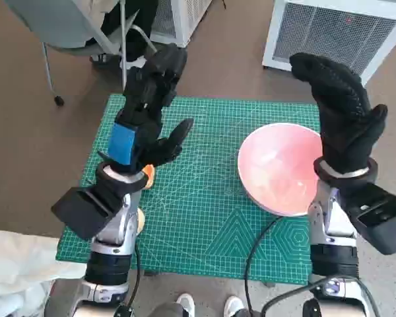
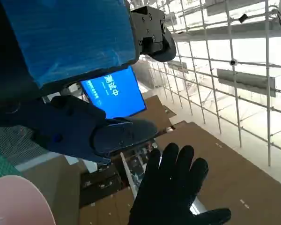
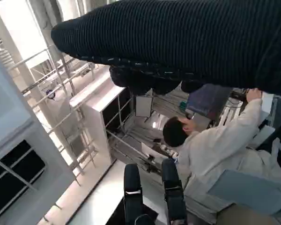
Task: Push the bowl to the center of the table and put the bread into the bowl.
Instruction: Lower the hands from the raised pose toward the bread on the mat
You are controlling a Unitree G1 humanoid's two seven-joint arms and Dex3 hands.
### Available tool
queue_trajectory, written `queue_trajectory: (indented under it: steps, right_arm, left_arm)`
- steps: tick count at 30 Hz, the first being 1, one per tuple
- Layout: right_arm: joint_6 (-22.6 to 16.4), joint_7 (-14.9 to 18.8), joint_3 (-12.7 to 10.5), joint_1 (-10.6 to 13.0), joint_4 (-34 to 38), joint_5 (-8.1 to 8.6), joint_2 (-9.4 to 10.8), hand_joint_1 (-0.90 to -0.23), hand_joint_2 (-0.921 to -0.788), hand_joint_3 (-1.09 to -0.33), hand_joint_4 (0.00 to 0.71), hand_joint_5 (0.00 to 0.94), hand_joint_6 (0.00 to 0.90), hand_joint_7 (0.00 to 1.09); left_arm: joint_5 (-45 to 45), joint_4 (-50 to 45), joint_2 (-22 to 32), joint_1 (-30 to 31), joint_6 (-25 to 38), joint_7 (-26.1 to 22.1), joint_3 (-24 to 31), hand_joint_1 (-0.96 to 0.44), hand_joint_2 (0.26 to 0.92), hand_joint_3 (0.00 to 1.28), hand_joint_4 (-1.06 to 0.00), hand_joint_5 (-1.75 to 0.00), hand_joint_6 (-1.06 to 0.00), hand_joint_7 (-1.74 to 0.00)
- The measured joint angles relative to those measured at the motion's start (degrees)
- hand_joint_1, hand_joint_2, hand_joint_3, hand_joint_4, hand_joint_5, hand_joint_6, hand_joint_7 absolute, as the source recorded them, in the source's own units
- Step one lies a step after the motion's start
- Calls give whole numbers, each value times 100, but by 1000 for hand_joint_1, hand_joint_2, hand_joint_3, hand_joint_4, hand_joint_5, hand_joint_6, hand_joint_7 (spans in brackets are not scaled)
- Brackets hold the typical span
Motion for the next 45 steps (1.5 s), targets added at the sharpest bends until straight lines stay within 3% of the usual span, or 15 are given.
queue_trajectory:
  steps: [45]
  right_arm:
    - [-11,0,-12,51,1,-3,-72,-607,-921,-726,363,0,303,198]
  left_arm:
    - [5,0,-3,2,8,26,2,-380,921,478,-199,-7,1,-583]
